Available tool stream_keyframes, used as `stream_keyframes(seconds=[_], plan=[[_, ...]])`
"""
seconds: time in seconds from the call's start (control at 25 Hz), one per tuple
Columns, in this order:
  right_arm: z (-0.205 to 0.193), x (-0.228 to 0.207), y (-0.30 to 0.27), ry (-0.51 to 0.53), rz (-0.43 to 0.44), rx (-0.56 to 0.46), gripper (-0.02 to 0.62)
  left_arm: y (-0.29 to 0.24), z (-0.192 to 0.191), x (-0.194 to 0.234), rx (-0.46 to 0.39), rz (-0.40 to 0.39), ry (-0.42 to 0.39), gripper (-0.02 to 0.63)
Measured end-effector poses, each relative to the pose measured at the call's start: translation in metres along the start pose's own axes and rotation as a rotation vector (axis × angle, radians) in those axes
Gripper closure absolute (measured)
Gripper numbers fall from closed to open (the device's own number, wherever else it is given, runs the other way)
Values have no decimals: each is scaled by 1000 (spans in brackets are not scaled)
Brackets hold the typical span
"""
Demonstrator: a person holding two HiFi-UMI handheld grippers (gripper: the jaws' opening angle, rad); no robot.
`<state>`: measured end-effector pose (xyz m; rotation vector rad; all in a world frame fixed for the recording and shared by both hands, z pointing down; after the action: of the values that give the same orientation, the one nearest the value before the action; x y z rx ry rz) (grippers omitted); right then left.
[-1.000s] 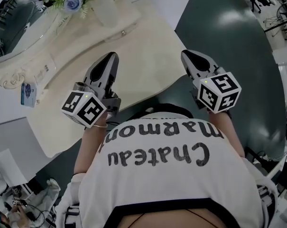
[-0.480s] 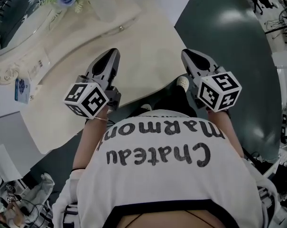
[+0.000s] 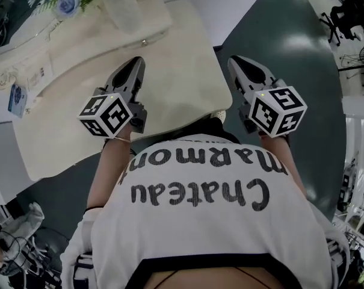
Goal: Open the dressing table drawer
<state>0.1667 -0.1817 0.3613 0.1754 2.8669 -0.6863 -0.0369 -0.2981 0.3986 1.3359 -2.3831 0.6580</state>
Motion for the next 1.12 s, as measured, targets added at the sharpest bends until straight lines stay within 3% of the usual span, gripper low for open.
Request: stream_keyframes(seconds=[0.2,0.48,0.64,1.12], plan=[[15,-33,-9,50,69,-2,568,-21,-19,5,6,84,-13,581],[8,-69,-41,-3,171,34,568,-34,-26,51,14,280,-8,581],[6,-81,-56,25,204,50,568,-38,-35,75,38,340,18,581],[13,-135,-54,72,256,81,568,-54,-48,82,37,502,20,580]])
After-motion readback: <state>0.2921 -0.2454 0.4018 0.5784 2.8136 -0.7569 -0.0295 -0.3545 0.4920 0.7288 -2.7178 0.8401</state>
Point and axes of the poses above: the fingertips, and each gripper's own axes: y backward along the fingers, x to its left, z out of its top, the point moved 2 cm from there along y, backward along the fingers
